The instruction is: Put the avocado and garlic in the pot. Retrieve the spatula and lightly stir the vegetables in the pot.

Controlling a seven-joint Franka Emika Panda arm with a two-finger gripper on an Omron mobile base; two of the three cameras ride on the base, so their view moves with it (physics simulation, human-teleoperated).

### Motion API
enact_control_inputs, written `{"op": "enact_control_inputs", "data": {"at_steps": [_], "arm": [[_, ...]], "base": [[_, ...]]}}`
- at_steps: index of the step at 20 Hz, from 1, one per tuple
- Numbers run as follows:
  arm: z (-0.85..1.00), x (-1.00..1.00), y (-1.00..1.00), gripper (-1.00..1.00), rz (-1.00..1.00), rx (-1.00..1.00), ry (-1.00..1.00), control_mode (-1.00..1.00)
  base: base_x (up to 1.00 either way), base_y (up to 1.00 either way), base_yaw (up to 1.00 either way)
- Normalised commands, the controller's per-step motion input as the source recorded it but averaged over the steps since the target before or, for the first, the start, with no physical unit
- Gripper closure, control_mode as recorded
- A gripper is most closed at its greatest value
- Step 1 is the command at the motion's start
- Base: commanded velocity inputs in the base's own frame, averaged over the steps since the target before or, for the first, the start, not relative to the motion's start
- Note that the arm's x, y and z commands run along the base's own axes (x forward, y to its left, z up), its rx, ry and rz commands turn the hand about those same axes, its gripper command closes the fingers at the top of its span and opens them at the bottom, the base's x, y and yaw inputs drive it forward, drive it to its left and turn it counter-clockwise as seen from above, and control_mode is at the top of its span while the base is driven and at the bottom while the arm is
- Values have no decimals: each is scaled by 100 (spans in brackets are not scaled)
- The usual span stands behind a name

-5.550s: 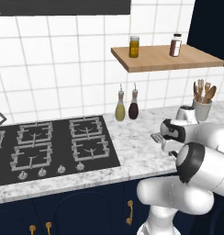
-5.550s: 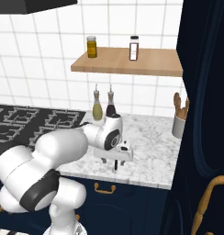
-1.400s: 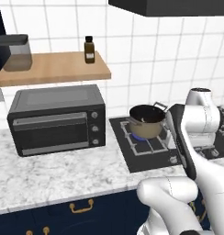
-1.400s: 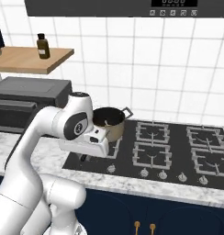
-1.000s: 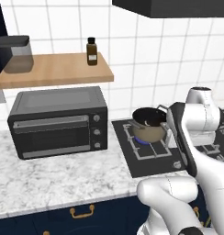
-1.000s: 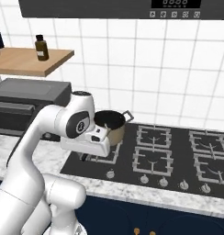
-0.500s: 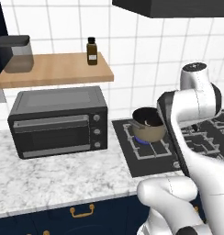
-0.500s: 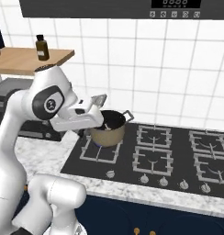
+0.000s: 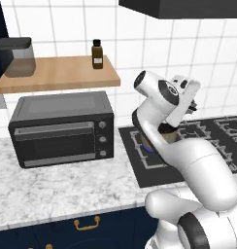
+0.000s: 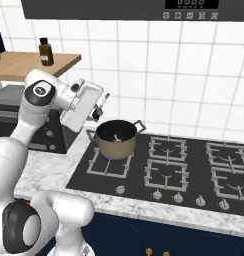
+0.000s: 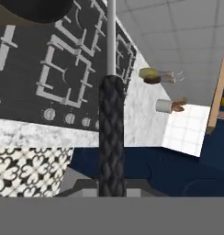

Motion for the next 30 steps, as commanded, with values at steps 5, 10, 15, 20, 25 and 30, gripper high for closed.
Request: {"op": "enact_control_inputs", "data": {"at_steps": [5, 10, 15, 20, 25, 30], "arm": [[0, 46, -24, 100, 42, -53, 56, -100], [-2, 33, -28, 100, 47, -38, 59, -100], [3, 48, -18, 100, 39, -16, 62, -100], [3, 62, 0, 100, 32, -12, 29, -100], [12, 69, 2, 100, 11, -17, 0, -100], [-4, 100, 27, 100, 11, -10, 9, -100]], "base": [[0, 0, 0], [0, 0, 0], [0, 0, 0], [0, 0, 0], [0, 0, 0], [0, 0, 0]]}}
